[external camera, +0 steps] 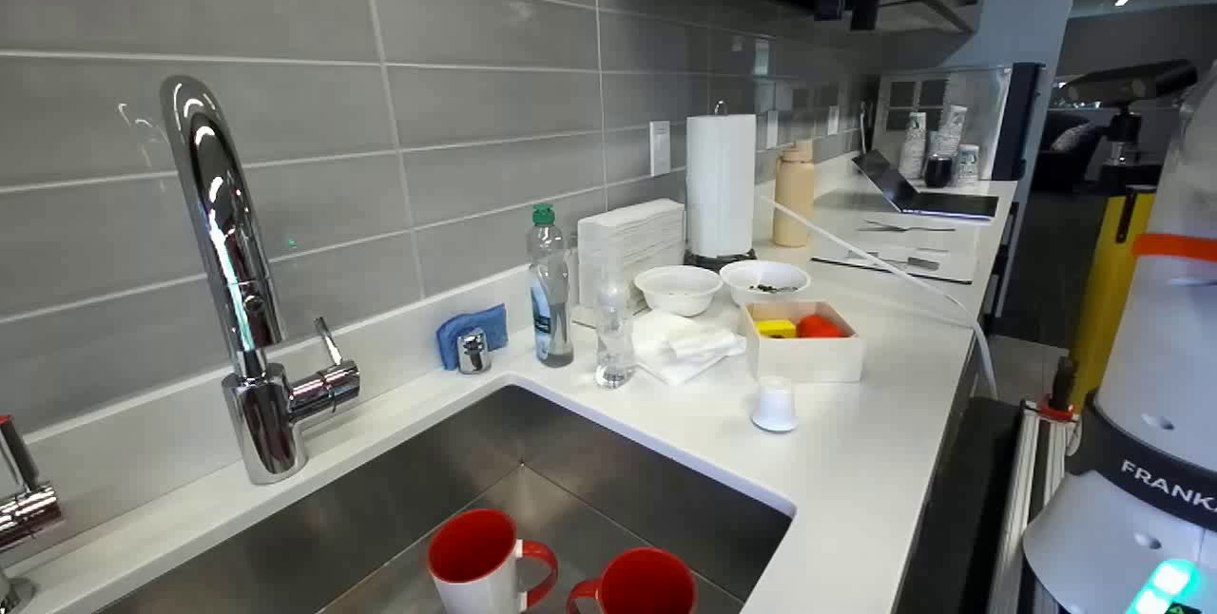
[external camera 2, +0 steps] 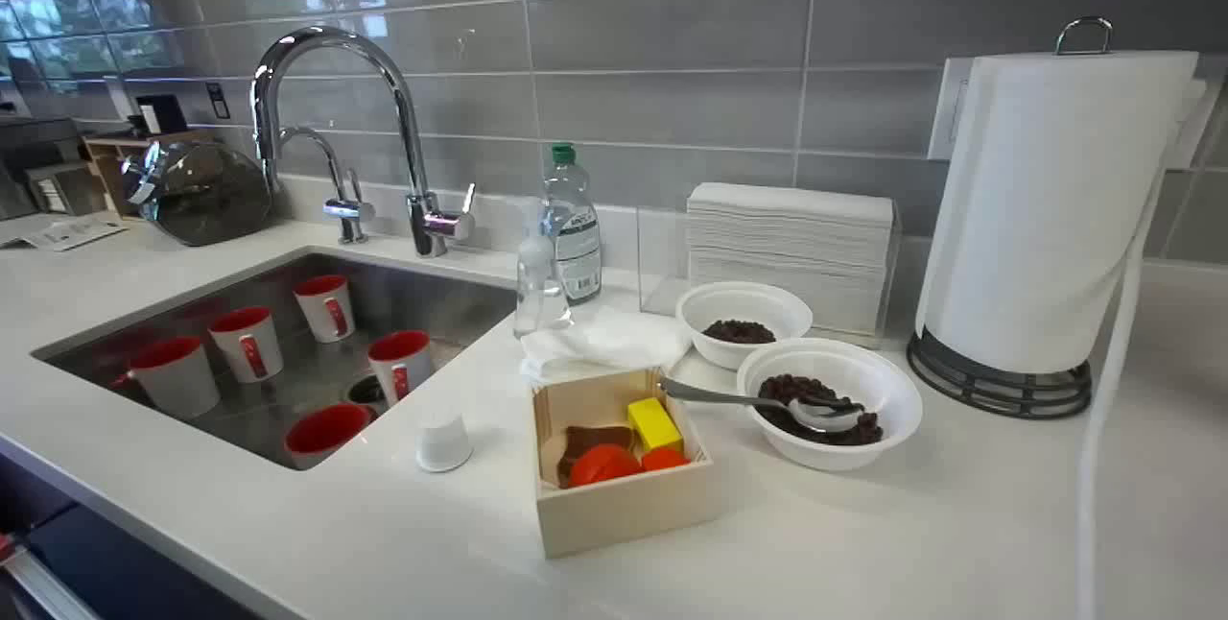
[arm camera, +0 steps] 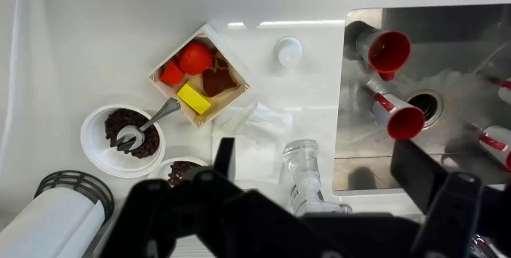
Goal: Put the shaker inside the box
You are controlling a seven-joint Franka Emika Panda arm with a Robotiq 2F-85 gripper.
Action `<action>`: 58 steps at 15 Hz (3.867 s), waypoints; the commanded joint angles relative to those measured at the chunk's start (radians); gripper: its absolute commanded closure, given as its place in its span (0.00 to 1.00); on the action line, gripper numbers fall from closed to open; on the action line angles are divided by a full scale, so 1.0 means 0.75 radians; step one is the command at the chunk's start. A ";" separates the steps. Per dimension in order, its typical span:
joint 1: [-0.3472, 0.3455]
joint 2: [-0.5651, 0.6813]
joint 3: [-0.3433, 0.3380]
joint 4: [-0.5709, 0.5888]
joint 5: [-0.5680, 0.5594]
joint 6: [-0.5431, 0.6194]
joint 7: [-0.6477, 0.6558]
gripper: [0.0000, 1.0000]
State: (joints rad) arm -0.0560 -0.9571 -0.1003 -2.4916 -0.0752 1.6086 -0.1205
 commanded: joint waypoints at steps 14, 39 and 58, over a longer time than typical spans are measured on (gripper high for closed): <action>0.041 0.145 0.018 -0.234 0.048 0.209 0.030 0.00; 0.040 1.157 0.096 -0.381 0.116 1.000 0.196 0.00; 0.037 1.308 0.103 -0.370 0.257 1.203 0.074 0.24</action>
State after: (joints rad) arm -0.0272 0.0238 -0.0257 -2.7706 0.0733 2.5284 -0.0213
